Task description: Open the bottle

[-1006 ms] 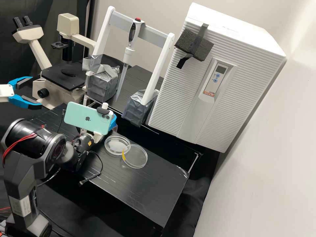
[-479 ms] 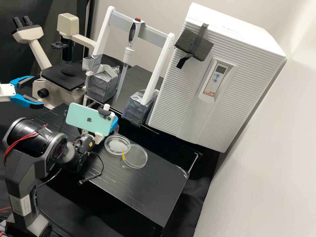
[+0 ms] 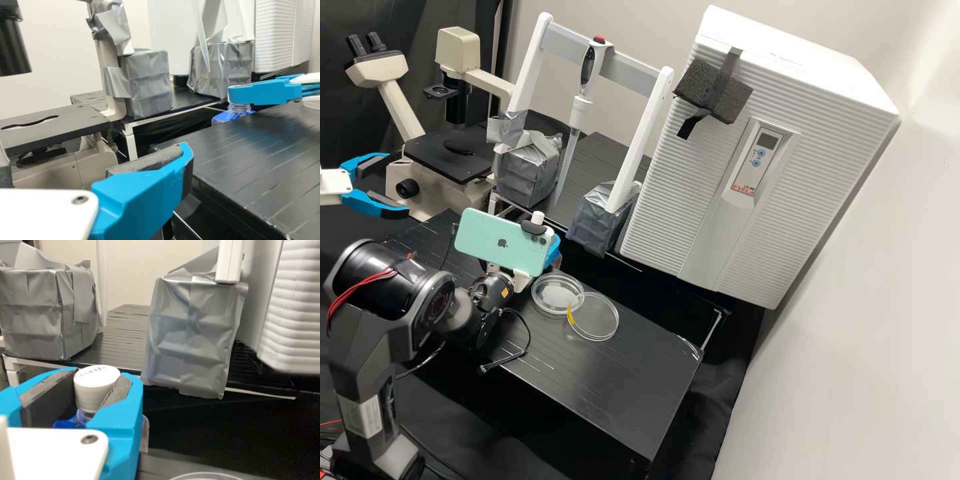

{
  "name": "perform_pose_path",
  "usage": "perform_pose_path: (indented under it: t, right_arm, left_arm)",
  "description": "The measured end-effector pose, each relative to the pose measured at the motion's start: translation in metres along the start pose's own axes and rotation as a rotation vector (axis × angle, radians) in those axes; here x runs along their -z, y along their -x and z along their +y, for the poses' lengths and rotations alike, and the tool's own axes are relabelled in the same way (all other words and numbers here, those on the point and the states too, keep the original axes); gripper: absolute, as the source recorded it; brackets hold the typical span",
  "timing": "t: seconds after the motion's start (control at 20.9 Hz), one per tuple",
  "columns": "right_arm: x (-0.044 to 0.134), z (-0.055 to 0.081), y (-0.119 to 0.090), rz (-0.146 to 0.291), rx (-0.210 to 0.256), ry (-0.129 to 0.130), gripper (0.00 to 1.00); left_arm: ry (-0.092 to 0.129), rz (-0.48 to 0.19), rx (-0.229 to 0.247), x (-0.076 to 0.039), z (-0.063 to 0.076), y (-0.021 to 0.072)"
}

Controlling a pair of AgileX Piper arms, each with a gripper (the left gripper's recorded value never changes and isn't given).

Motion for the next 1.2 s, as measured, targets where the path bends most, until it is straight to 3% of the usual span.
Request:
perform_pose_path:
  t: [0.57, 0.91, 1.05, 1.2]
  right_arm:
    - [0.010, 0.008, 0.024, 0.063, -0.042, -0.003, 0.00]
    - [0.005, 0.002, 0.057, 0.068, -0.016, -0.016, 0.00]
    - [0.005, -0.003, 0.071, 0.094, 0.001, -0.027, 0.00]
    - [0.004, -0.009, 0.082, 0.102, 0.021, -0.022, 0.00]
  left_arm:
    - [0.001, 0.001, 0.013, -0.002, -0.004, 0.0028]
    - [0.004, 0.001, 0.018, -0.002, -0.005, 0.0042]
    - [-0.012, 0.001, 0.018, -0.002, -0.005, 0.0042]
    - [-0.012, 0.001, 0.018, -0.002, -0.005, 0.0042]
